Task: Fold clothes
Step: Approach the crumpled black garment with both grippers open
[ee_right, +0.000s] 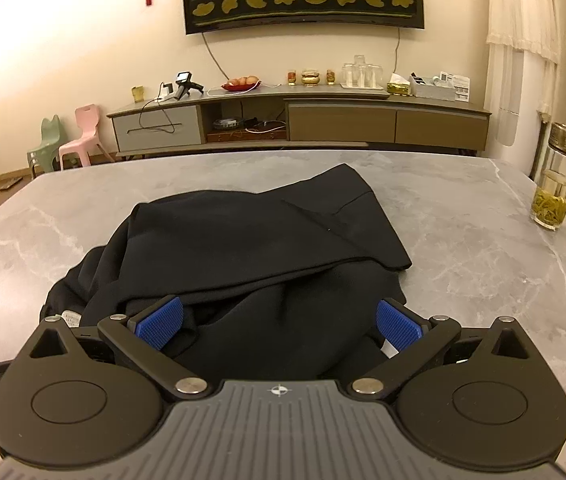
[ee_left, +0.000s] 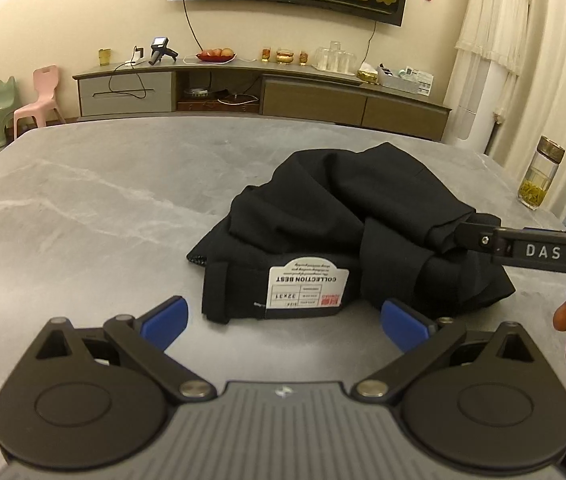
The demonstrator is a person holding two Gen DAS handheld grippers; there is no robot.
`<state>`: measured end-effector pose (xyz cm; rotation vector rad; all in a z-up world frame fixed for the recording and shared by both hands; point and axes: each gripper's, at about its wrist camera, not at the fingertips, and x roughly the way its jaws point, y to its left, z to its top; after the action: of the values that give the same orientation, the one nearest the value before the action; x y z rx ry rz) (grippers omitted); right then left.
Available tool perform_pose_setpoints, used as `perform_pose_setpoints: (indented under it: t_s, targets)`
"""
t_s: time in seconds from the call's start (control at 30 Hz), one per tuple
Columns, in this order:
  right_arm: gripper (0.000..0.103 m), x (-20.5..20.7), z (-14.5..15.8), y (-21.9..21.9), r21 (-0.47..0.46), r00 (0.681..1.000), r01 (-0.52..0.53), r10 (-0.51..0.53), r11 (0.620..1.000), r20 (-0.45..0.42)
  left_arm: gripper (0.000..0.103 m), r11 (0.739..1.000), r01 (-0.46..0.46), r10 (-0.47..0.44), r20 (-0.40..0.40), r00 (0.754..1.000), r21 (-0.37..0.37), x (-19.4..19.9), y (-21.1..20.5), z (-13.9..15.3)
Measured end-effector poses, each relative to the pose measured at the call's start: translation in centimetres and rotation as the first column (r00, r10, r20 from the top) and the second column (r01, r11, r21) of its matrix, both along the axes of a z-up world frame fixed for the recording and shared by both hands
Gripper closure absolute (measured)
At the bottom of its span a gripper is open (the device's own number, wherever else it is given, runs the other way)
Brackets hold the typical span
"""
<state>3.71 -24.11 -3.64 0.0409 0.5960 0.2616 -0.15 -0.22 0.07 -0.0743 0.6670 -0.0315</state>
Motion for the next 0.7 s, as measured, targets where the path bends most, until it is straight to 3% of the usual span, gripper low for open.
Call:
perform_pose_setpoints:
  t_s: [0.17, 0.3, 0.4, 0.5, 0.53, 0.57, 0.6, 0.63, 0.67, 0.7]
  targets:
    - [0.001, -0.6, 0.2, 0.1, -0.045, 1.000, -0.014, 0.015, 0.999, 0.019, 0.000, 0.997, 0.020, -0.018, 0.022, 1.000, -0.069, -2.0, 0.4, 0.1]
    - [0.001, -1.1, 0.1, 0.9, -0.085, 1.000, -0.019, 0.020, 0.996, 0.015, 0.000, 0.998, 0.042, -0.042, 0.006, 0.999, -0.056, -2.3, -0.5, 0.4]
    - [0.001, -1.3, -0.1, 1.1, -0.084, 1.000, -0.024, 0.025, 0.996, 0.013, 0.000, 0.998, 0.069, -0.069, -0.009, 0.998, 0.011, -2.7, -1.4, 0.6]
    - [0.003, -1.6, 0.0, 1.0, -0.078, 0.999, -0.040, 0.041, 0.996, 0.014, 0.000, 0.993, 0.115, -0.115, -0.017, 0.993, 0.009, -2.9, -1.7, 0.6]
    - [0.005, -1.7, 0.0, 1.0, -0.077, 0.999, -0.046, 0.047, 0.996, 0.014, 0.007, 0.992, 0.128, -0.128, -0.015, 0.992, 0.000, -3.0, -1.8, 0.7]
    - [0.016, -1.9, 0.1, 1.0, -0.075, 0.998, -0.052, 0.054, 0.996, 0.014, 0.027, 0.990, 0.140, -0.141, -0.012, 0.990, -0.009, -3.1, -1.8, 0.8]
    - [0.032, -1.9, 0.1, 0.9, -0.073, 0.998, -0.058, 0.060, 0.996, 0.012, 0.038, 0.989, 0.147, -0.147, -0.016, 0.989, -0.014, -3.2, -1.9, 0.8]
    - [0.048, -1.9, 0.0, 1.0, -0.074, 0.998, -0.064, 0.064, 0.995, 0.001, 0.060, 0.989, 0.148, -0.148, -0.021, 0.989, -0.017, -3.2, -1.9, 0.8]
    - [0.054, -1.8, -0.1, 1.0, -0.068, 0.997, -0.073, 0.073, 0.995, -0.010, 0.083, 0.989, 0.150, -0.150, -0.022, 0.988, -0.019, -3.2, -2.0, 0.8]
    - [0.063, -1.9, -0.2, 1.0, -0.060, 0.997, -0.080, 0.079, 0.995, -0.017, 0.092, 0.988, 0.151, -0.152, -0.023, 0.988, -0.020, -3.3, -2.0, 0.9]
